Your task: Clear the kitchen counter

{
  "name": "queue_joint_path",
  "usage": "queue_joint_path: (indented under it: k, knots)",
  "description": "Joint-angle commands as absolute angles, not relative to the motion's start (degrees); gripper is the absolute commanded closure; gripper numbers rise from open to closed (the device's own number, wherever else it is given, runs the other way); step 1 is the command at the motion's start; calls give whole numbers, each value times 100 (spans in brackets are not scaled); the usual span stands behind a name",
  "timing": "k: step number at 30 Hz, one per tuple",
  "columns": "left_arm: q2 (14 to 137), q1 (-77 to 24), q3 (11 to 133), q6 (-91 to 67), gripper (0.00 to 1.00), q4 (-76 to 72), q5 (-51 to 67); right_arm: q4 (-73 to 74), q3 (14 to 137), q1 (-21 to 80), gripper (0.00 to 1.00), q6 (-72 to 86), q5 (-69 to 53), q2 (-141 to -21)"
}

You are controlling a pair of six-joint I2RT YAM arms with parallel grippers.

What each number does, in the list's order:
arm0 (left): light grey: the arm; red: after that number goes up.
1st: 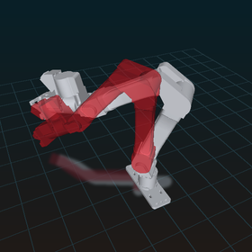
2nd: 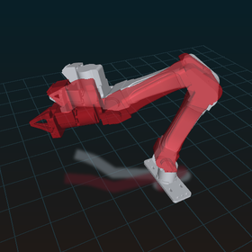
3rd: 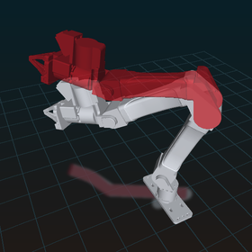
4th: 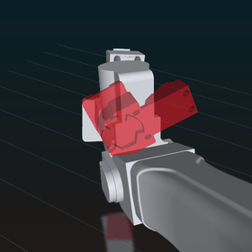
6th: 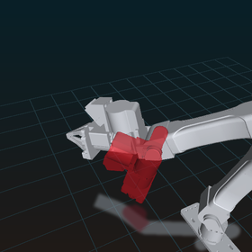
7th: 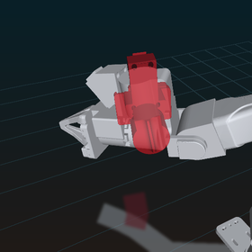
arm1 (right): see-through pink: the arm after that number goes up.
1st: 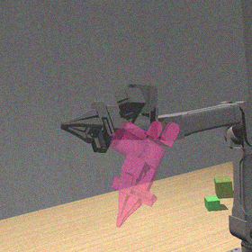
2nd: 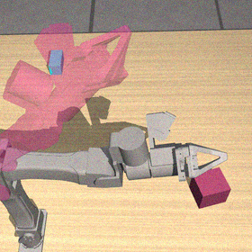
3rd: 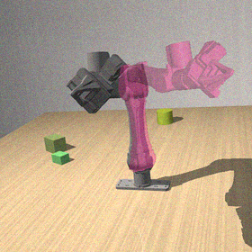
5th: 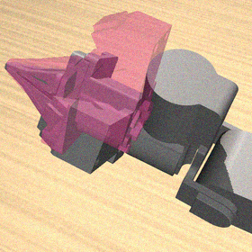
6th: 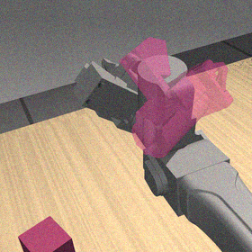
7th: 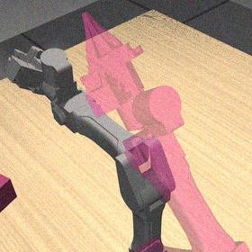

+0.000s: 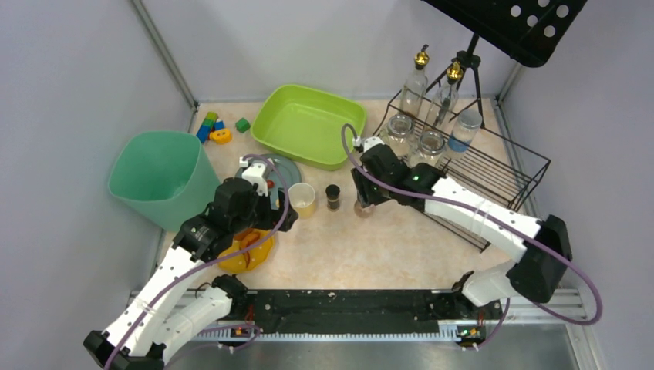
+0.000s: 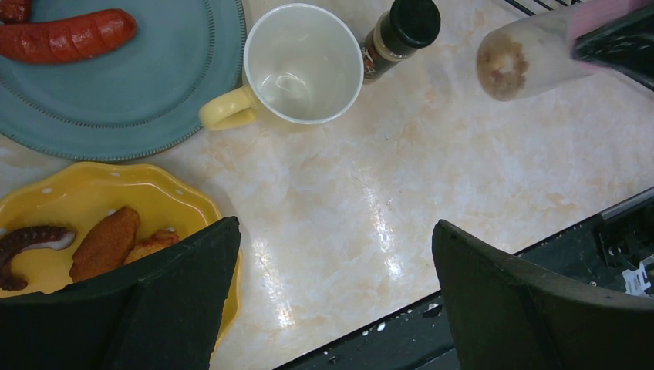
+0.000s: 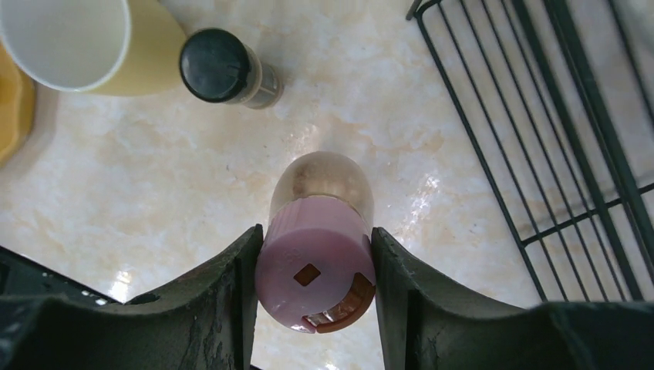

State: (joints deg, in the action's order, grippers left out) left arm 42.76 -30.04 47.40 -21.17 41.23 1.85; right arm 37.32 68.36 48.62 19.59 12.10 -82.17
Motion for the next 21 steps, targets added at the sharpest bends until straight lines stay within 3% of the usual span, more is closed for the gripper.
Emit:
queue_joint_path:
  k: [1, 11, 21]
  knots:
    - [4160, -2979, 4729, -2171, 1, 4010, 207, 4441, 7539, 4932, 66, 1964, 1542, -7541]
    - [4142, -2977, 4734, -2147, 1, 3990, 337, 6133, 8647, 4730, 66, 1982, 2408, -6778]
    - [4069, -2979, 4731, -2120, 1, 3964, 450, 6373, 8630, 3049, 67, 1567, 2300, -6289]
